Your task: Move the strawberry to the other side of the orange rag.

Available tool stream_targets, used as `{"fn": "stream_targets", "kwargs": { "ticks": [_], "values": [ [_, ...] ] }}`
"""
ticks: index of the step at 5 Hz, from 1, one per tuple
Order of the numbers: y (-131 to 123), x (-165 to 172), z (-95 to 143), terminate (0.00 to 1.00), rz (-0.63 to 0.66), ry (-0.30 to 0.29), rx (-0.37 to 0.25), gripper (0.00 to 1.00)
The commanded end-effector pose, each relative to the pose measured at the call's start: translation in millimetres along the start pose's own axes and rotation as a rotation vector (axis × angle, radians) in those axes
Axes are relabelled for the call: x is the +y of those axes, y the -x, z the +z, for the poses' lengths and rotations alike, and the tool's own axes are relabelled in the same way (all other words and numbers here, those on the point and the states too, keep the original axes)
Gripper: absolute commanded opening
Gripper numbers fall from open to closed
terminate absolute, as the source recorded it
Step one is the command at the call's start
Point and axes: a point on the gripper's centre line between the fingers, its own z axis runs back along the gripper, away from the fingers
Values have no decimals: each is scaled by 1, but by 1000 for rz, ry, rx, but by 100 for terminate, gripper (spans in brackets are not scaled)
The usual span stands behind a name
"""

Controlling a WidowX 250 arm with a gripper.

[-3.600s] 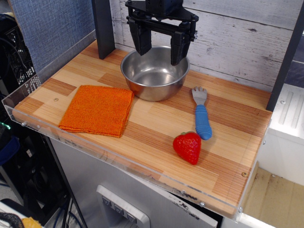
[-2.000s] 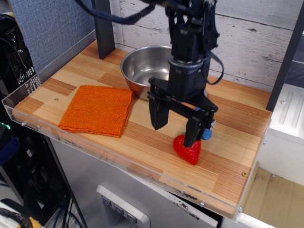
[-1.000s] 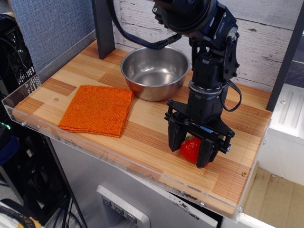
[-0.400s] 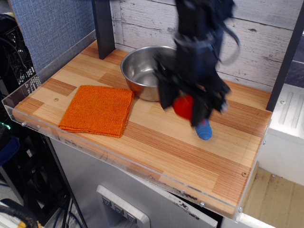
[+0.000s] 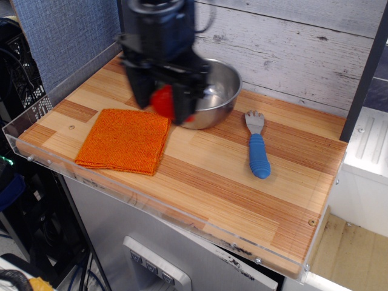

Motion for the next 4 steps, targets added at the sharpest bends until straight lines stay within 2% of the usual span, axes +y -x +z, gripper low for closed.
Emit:
{"fn": "stream_targets", "kwargs": {
  "ticks": [1, 3, 4],
  "values": [
    [-30, 52, -20, 0, 151, -72, 3, 0],
    [-59, 108, -33, 0, 245, -87, -4, 0],
    [-61, 131, -35, 0, 279, -100, 10, 0]
  ]
}}
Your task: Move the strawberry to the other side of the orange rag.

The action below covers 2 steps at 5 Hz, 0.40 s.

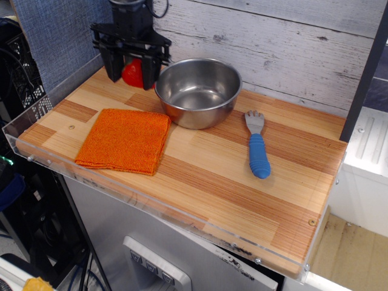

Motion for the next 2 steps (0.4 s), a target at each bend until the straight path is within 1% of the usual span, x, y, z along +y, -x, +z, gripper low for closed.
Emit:
{"fn": "stream_targets", "kwargs": {
  "ticks": [1, 2],
  "values": [
    [-4, 45, 10, 0, 69, -46, -13, 0],
    [-4, 54, 3, 0, 68, -80, 20, 0]
  ]
}}
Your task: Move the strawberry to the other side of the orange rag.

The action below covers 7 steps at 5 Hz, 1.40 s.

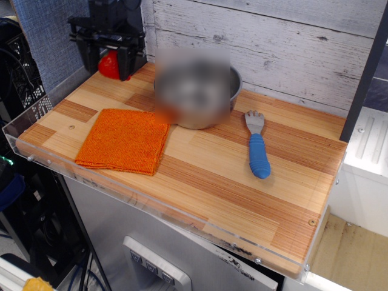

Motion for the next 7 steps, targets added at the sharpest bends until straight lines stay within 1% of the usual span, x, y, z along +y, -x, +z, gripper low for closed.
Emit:
{"fn": "stream_targets", "kwargs": {
  "ticks": [1, 2, 3, 4, 5, 7],
  "values": [
    [4, 19, -6, 0, 4, -75, 16, 0],
    [-1, 19, -22, 0, 2, -75, 54, 0],
    [-6, 17, -31, 0, 1, -88, 63, 0],
    [-6, 18, -31, 0, 5, -76, 42, 100],
    [-3, 21, -23, 0, 15, -67, 13, 100],
    [4, 21, -1, 0, -18, -68, -43, 100]
  ]
}}
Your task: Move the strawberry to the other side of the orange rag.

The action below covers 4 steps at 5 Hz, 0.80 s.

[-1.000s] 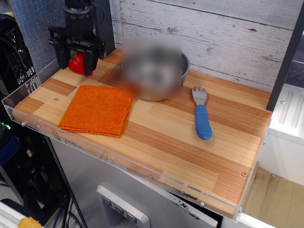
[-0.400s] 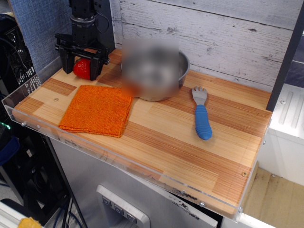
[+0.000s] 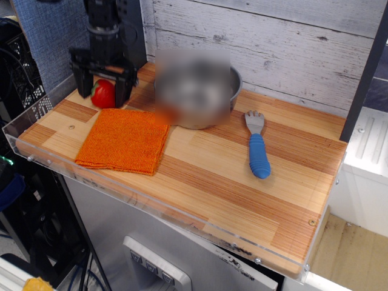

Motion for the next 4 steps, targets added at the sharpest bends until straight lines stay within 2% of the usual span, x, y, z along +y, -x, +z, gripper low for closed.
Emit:
{"fn": "stream_targets", "kwargs": {
  "ticks": [1, 2, 3, 4],
  "values": [
    [17, 13, 51, 0, -14, -20, -127, 100],
    [18, 2, 62, 0, -73, -3, -150, 100],
    [17, -30, 83, 0, -195, 42, -177, 100],
    [23, -67, 111, 0, -298, 94, -235, 100]
  ]
}}
